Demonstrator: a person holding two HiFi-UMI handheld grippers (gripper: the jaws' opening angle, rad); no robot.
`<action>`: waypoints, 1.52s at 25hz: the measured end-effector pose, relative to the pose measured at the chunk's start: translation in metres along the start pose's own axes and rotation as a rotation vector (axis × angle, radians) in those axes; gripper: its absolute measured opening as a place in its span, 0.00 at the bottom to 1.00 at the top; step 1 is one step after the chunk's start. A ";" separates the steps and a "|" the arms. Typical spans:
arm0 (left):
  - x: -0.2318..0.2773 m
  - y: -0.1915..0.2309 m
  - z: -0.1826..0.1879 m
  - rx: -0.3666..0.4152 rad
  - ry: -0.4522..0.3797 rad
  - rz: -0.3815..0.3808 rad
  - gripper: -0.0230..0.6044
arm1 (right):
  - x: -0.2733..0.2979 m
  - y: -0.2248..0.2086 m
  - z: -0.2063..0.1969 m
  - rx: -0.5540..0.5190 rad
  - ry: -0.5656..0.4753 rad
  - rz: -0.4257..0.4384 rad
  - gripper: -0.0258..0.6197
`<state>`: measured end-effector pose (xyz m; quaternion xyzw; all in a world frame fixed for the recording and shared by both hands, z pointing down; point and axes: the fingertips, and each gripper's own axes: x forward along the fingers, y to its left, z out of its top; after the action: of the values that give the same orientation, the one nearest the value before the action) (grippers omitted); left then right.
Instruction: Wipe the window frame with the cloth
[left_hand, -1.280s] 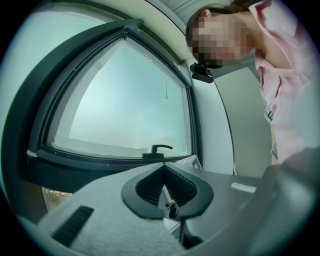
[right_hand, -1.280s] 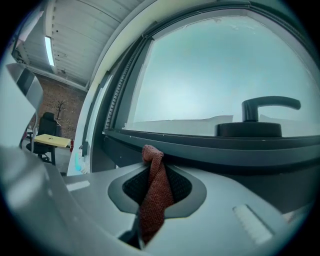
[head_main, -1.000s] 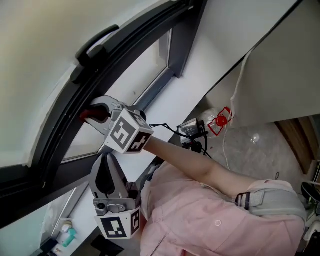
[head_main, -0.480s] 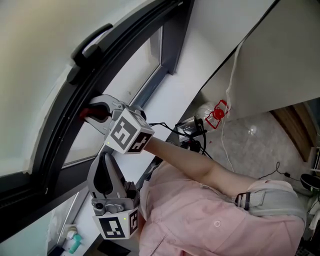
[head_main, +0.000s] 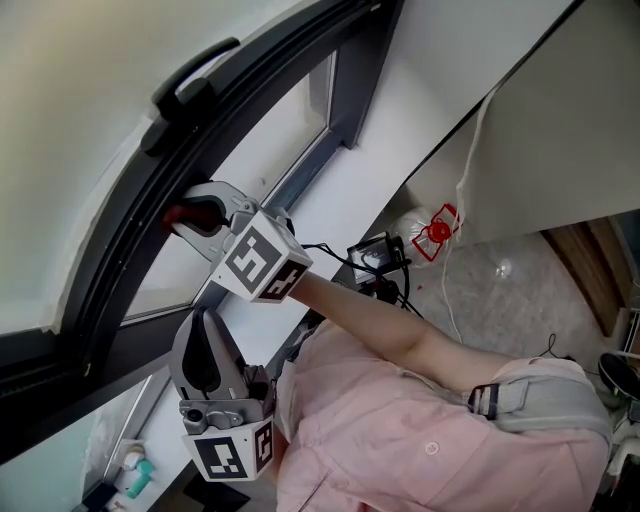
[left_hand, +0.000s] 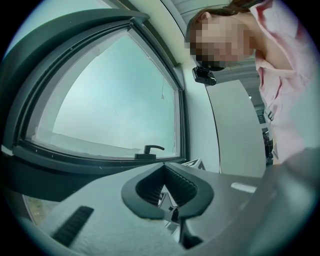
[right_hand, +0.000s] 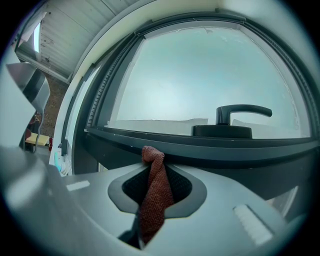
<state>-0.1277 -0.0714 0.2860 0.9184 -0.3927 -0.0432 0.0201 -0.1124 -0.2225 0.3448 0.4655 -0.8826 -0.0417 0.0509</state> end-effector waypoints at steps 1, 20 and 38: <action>0.000 0.000 0.000 0.001 0.000 0.003 0.03 | 0.000 0.000 0.000 0.000 -0.001 0.000 0.14; 0.011 -0.014 -0.003 -0.005 -0.031 0.062 0.03 | 0.003 0.004 0.008 -0.085 -0.095 0.088 0.14; 0.015 -0.041 -0.041 -0.028 0.085 0.067 0.03 | -0.008 -0.007 -0.005 -0.012 -0.011 0.140 0.14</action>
<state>-0.0839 -0.0542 0.3233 0.9054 -0.4214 -0.0089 0.0511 -0.1016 -0.2198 0.3488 0.4022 -0.9130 -0.0458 0.0514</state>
